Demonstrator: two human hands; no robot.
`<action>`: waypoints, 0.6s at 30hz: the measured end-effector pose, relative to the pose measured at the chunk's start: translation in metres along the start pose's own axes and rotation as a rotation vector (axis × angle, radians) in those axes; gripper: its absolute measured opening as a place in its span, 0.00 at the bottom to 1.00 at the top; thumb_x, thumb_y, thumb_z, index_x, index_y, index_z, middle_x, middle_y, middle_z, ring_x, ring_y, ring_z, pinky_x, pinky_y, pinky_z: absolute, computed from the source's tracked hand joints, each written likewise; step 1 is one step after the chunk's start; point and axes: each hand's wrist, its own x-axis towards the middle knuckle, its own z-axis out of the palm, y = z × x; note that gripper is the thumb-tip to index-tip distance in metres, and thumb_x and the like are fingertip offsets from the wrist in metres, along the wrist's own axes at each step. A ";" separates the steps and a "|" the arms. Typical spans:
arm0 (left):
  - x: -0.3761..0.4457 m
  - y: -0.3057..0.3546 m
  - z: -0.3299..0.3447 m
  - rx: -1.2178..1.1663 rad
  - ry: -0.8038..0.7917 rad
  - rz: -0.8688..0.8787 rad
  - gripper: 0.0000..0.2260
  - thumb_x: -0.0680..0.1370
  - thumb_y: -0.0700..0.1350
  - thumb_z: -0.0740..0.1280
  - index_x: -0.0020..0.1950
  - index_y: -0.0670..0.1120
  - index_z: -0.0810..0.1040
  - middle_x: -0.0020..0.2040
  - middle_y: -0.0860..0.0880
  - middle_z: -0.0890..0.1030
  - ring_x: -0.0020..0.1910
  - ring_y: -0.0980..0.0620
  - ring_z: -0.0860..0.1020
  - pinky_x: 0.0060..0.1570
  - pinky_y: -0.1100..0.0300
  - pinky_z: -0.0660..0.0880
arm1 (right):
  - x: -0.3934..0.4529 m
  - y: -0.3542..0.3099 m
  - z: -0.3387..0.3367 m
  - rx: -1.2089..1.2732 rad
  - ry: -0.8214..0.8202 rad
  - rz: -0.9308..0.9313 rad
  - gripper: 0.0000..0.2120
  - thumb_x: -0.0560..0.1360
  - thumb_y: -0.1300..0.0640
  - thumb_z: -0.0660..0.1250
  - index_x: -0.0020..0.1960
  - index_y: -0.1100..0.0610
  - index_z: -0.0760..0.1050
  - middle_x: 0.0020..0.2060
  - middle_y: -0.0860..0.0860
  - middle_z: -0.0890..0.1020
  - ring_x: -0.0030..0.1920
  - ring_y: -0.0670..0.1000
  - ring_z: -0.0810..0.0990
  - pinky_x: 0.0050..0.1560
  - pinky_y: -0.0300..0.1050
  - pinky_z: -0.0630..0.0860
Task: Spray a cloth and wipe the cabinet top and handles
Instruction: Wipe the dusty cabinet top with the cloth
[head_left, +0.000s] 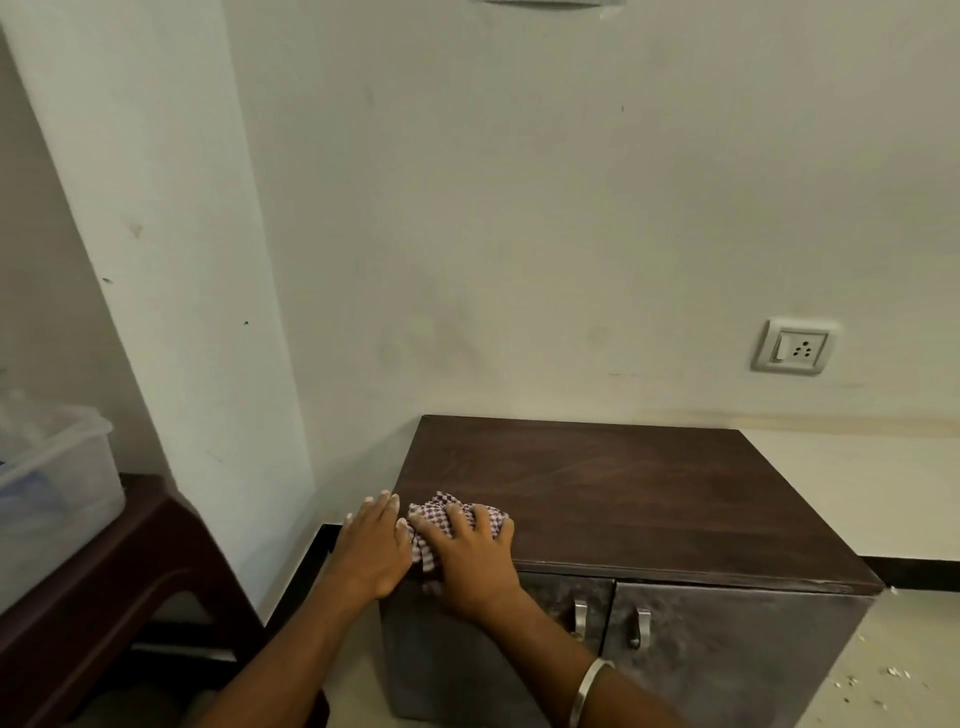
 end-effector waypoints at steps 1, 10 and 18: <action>-0.003 0.000 -0.001 -0.004 -0.001 -0.003 0.24 0.84 0.48 0.47 0.79 0.44 0.52 0.80 0.47 0.52 0.79 0.48 0.50 0.76 0.51 0.46 | -0.002 -0.002 0.000 -0.013 0.016 -0.009 0.38 0.75 0.48 0.67 0.76 0.38 0.48 0.77 0.55 0.54 0.75 0.65 0.49 0.69 0.71 0.47; -0.021 -0.011 -0.012 -0.143 -0.042 0.034 0.22 0.84 0.46 0.49 0.79 0.44 0.54 0.80 0.47 0.52 0.79 0.50 0.50 0.76 0.56 0.46 | -0.014 -0.002 -0.007 -0.029 0.134 -0.138 0.32 0.75 0.54 0.66 0.74 0.43 0.57 0.71 0.53 0.66 0.70 0.61 0.63 0.68 0.62 0.58; -0.042 -0.026 -0.042 -0.767 -0.190 0.014 0.29 0.72 0.71 0.61 0.68 0.57 0.72 0.69 0.52 0.74 0.67 0.54 0.73 0.70 0.55 0.66 | -0.009 -0.008 -0.033 0.304 0.222 -0.237 0.19 0.76 0.53 0.62 0.66 0.45 0.71 0.61 0.48 0.76 0.57 0.52 0.77 0.57 0.51 0.73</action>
